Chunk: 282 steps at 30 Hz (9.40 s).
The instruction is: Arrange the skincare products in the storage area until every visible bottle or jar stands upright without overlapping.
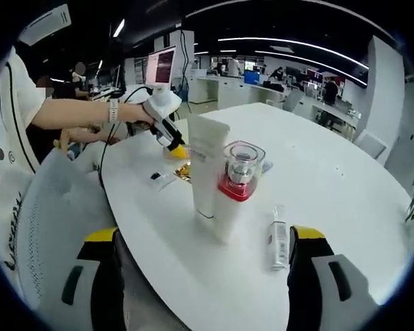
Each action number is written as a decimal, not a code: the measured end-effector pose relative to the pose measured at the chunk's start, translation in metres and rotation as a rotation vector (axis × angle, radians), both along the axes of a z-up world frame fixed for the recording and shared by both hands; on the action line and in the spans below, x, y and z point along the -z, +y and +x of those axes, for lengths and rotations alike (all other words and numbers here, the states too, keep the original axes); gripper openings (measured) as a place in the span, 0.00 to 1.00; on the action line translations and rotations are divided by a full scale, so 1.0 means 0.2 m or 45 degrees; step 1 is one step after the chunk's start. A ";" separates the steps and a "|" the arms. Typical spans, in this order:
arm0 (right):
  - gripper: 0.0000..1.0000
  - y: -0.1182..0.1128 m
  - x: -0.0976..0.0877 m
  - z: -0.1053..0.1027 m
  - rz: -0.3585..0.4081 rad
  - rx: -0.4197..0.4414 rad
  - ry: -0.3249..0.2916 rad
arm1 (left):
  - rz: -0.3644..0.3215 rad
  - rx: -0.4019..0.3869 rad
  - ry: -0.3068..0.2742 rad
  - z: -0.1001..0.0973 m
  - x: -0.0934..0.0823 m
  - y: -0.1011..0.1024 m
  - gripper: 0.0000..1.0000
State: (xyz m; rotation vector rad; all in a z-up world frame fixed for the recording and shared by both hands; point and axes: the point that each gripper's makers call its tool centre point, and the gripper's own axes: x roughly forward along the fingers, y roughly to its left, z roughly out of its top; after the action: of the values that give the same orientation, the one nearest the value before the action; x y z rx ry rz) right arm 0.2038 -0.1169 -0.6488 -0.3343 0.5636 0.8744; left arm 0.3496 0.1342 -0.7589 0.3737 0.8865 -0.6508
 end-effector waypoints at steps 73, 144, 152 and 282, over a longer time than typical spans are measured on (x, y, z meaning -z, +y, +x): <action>0.46 0.41 0.01 -0.09 0.636 0.162 0.320 | -0.440 0.168 -0.260 -0.80 -0.56 -0.50 0.17; 0.19 0.30 -0.14 0.06 0.990 0.459 0.272 | -0.164 0.499 -0.362 -0.74 -0.47 -0.90 0.17; 0.19 0.25 -0.15 0.10 0.826 0.439 0.090 | -0.153 0.498 -0.326 -0.70 -0.43 -0.97 0.17; 0.09 0.20 0.38 -0.01 -0.172 -0.120 0.163 | -0.126 0.523 -0.034 -0.71 -0.06 -0.98 0.13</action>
State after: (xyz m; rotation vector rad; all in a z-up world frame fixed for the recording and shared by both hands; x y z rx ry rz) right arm 0.2025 -0.0765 -0.7248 -0.4323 0.7322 0.9551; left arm 0.2074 -0.0627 -0.7472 0.4794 0.7540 -1.0611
